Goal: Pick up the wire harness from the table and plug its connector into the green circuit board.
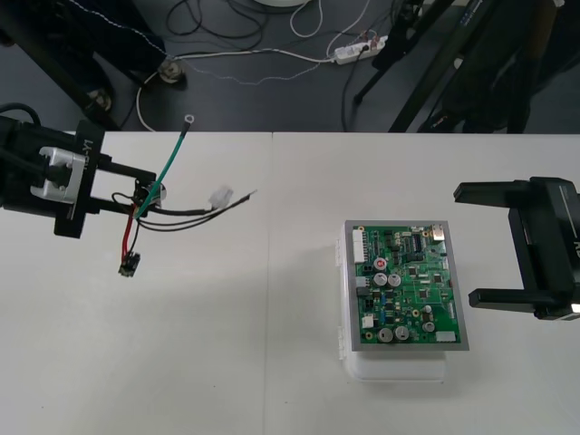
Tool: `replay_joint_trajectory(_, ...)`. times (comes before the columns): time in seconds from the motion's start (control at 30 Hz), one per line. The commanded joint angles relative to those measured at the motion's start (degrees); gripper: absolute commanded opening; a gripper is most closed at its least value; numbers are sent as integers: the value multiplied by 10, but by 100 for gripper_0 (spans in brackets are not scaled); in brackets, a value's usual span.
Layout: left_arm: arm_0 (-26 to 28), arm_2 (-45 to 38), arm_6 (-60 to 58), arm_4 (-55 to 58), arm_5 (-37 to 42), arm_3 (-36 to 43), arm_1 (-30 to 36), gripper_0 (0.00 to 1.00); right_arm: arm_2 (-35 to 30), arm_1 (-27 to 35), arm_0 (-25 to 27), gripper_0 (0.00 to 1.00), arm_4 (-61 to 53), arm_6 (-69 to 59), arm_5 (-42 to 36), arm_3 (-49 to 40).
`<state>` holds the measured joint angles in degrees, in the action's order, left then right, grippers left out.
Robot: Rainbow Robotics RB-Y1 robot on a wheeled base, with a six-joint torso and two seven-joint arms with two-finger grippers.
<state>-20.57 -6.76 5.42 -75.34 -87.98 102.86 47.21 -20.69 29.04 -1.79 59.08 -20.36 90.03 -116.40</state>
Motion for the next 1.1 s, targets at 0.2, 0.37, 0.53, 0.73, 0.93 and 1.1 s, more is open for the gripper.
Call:
replay_joint_trajectory(0.2, 58, -32, -72, -3, -20, 52, -89, 0, 9, 1, 8, 100, 3, 4, 0, -7)
replay_joint_trajectory(0.37, 88, -36, -137, -5, -20, 93, -117, 0, 10, 1, 8, 100, -7, -2, 0, -7)
replay_joint_trajectory(0.53, 111, -63, -228, -35, -20, 153, -157, 0, 13, 7, 8, 100, -20, -5, 0, -7)
replay_joint_trajectory(0.73, 139, -72, -323, -52, -20, 212, -177, 0, 16, 9, 8, 100, -28, -3, 0, -8)
replay_joint_trajectory(0.93, 149, -70, -422, -46, -20, 229, -205, 0, 15, 18, 8, 100, -39, -2, 0, -7)
replay_joint_trajectory(1.1, 151, -63, -500, -23, -20, 229, -218, 0, 15, 25, 7, 100, -47, 0, 0, -7)
